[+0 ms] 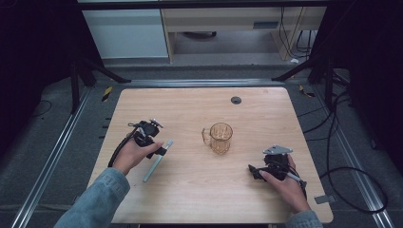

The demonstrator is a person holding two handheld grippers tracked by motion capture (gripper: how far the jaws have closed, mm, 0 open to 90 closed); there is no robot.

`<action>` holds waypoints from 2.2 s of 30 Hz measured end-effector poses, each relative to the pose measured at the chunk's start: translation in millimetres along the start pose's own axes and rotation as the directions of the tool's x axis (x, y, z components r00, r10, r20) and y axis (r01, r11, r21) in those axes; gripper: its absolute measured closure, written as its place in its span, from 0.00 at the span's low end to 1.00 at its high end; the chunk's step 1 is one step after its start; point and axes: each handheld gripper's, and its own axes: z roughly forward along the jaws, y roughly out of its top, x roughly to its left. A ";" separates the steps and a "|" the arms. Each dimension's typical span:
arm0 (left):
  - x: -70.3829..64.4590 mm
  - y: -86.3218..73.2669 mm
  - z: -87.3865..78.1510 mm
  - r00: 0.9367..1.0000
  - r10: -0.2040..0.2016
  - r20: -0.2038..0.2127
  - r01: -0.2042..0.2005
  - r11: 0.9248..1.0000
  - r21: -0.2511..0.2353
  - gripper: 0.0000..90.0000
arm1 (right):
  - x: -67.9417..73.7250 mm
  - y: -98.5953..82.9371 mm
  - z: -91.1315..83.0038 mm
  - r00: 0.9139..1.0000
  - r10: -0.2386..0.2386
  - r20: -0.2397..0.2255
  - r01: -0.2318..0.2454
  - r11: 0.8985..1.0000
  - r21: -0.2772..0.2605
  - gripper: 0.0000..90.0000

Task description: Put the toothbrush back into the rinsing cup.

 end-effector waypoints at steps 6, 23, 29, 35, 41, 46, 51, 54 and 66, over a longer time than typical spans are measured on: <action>-0.6 8.7 5.1 1.000 0.015 0.027 -0.016 0.999 0.044 0.45 | -0.1 0.0 0.1 1.000 -0.002 0.001 0.002 1.000 0.001 0.01; 7.3 13.0 35.3 0.997 -0.033 0.075 0.017 0.978 0.210 0.73 | -0.1 -0.1 0.1 1.000 -0.002 0.001 0.002 1.000 0.000 0.01; 5.6 11.7 36.1 0.998 -0.027 0.058 0.013 0.974 0.227 0.74 | -0.1 0.0 0.1 1.000 -0.002 0.001 0.002 1.000 0.000 0.01; 4.1 13.2 39.8 0.998 -0.028 0.065 0.012 0.971 0.240 0.76 | -0.1 0.0 0.1 1.000 -0.001 0.001 0.001 1.000 0.000 0.01; 3.5 15.0 40.8 0.998 -0.029 0.059 0.013 0.969 0.247 0.80 | -0.2 0.0 0.1 1.000 -0.003 0.001 0.003 1.000 -0.001 0.01; 3.2 15.5 41.8 0.998 -0.028 0.052 0.014 0.968 0.251 0.80 | -0.1 0.0 0.1 1.000 -0.002 0.000 0.002 1.000 0.000 0.01; 1.7 15.5 45.0 0.999 -0.023 0.043 0.011 0.965 0.262 0.80 | -0.1 0.0 0.1 1.000 -0.001 0.000 0.001 1.000 -0.001 0.01; 0.6 15.7 45.8 0.999 -0.013 0.038 0.002 0.965 0.263 0.81 | -0.1 0.0 0.1 1.000 -0.001 0.000 0.001 1.000 -0.001 0.01; 1.2 14.9 40.3 1.000 0.004 0.027 -0.010 0.974 0.224 0.87 | -0.2 0.0 0.1 1.000 -0.001 0.000 0.001 1.000 -0.001 0.01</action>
